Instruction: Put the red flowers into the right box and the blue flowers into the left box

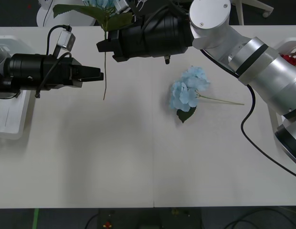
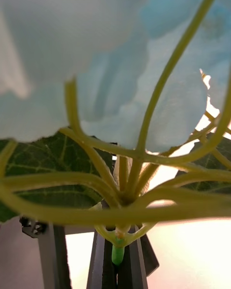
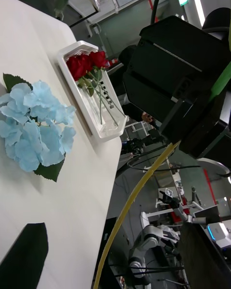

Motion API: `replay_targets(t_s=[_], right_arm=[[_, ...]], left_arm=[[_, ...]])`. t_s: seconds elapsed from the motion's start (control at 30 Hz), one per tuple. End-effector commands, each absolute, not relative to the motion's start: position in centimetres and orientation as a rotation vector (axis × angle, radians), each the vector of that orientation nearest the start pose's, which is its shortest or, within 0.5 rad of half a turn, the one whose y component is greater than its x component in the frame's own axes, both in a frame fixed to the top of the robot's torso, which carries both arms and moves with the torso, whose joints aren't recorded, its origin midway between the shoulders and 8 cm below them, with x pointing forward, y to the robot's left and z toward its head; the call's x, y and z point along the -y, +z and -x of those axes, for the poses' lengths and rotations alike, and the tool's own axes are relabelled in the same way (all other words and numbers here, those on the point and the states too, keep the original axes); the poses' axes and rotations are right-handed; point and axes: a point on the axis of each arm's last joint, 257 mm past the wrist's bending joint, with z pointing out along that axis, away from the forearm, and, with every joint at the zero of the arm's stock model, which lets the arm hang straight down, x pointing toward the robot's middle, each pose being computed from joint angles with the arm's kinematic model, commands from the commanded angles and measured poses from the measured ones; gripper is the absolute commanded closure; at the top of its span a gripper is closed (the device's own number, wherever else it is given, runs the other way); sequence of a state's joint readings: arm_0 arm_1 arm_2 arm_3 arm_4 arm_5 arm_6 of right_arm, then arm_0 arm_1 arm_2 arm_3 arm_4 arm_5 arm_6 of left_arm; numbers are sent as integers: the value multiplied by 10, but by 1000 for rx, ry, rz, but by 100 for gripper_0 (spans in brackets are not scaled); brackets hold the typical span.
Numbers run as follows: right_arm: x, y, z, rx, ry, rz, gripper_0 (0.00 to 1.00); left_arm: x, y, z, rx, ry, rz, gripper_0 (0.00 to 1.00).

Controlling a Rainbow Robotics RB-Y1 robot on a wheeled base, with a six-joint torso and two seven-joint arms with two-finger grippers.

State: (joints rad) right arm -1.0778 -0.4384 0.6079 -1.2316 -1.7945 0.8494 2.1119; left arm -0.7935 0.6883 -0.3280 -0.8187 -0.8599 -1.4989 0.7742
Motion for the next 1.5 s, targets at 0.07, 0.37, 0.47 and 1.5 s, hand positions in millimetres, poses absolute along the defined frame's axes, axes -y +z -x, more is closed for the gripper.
replay_targets(t_s=[0.07, 0.37, 0.47, 1.5], right_arm=[[-154, -1, -495, -1633, 1076, 1126, 100], [-154, -1, -495, -1631, 1076, 1121, 100], [-154, -1, -495, -1631, 1076, 1121, 100], [-145, 11, -513, -1596, 981, 1121, 14]], left_arm=[[-100, -92, -477, -1789, -1619, -782, 30], [-84, -96, -478, -1794, -1612, -791, 100], [-80, -96, -478, -1790, -1614, -792, 100], [-131, -84, -496, -1825, -1491, -740, 100]])
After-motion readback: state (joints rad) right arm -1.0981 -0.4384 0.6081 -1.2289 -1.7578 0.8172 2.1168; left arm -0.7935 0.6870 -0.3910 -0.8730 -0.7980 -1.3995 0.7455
